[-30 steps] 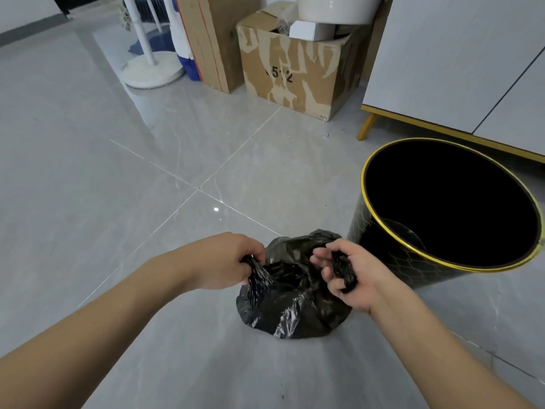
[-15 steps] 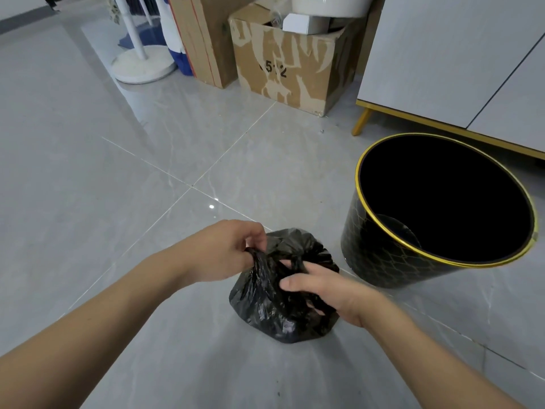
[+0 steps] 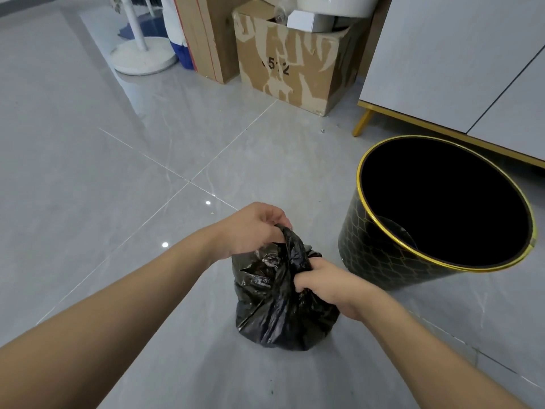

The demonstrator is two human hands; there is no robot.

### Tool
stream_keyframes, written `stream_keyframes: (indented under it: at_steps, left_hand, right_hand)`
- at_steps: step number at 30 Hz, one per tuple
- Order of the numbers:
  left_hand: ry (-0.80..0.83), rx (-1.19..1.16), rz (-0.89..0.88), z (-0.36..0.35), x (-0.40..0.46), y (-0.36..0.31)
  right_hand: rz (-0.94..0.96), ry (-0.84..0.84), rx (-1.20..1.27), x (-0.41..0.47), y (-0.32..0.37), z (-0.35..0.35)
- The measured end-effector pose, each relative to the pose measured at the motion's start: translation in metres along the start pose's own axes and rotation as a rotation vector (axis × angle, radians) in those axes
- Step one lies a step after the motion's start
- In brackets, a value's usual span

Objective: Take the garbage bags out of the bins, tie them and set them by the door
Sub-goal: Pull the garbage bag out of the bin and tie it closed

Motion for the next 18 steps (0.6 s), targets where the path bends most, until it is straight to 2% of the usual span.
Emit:
stream_keyframes:
  at_steps: [3,5,10,13,15,18]
  left_hand:
    - [0.007,-0.107,-0.004,-0.006,0.004,0.008]
    - [0.011,-0.102,-0.011,-0.010,0.004,0.015]
    - [-0.050,0.034,0.018,-0.016,-0.001,0.030]
    - [-0.140,-0.020,0.065,-0.016,-0.004,0.039]
    - [-0.126,-0.057,0.115,-0.019,-0.005,0.045]
    - [-0.087,-0.132,0.194,-0.026,-0.009,0.050]
  right_hand:
    - [0.010,0.137,0.120,-0.003,0.003,-0.008]
    - [0.063,0.119,0.069,-0.002,0.006,-0.008]
    - [0.216,-0.433,-0.601,-0.004,0.017,0.015]
    - [0.378,-0.721,-0.776,-0.024,0.026,0.019]
    - [0.521,-0.906,-0.897,-0.039,0.027,0.016]
    - [0.671,-0.993,-0.921,-0.045,0.016,0.011]
Point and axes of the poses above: each hand's wrist, its own x-axis towards the middle knuckle, its own z-axis out of the back of the hand, y = z × x, the point moved 8 cm from there along x, towards the middle knuckle, and after that the axes turned 12 degrees about -z, right-handed, at the moved point
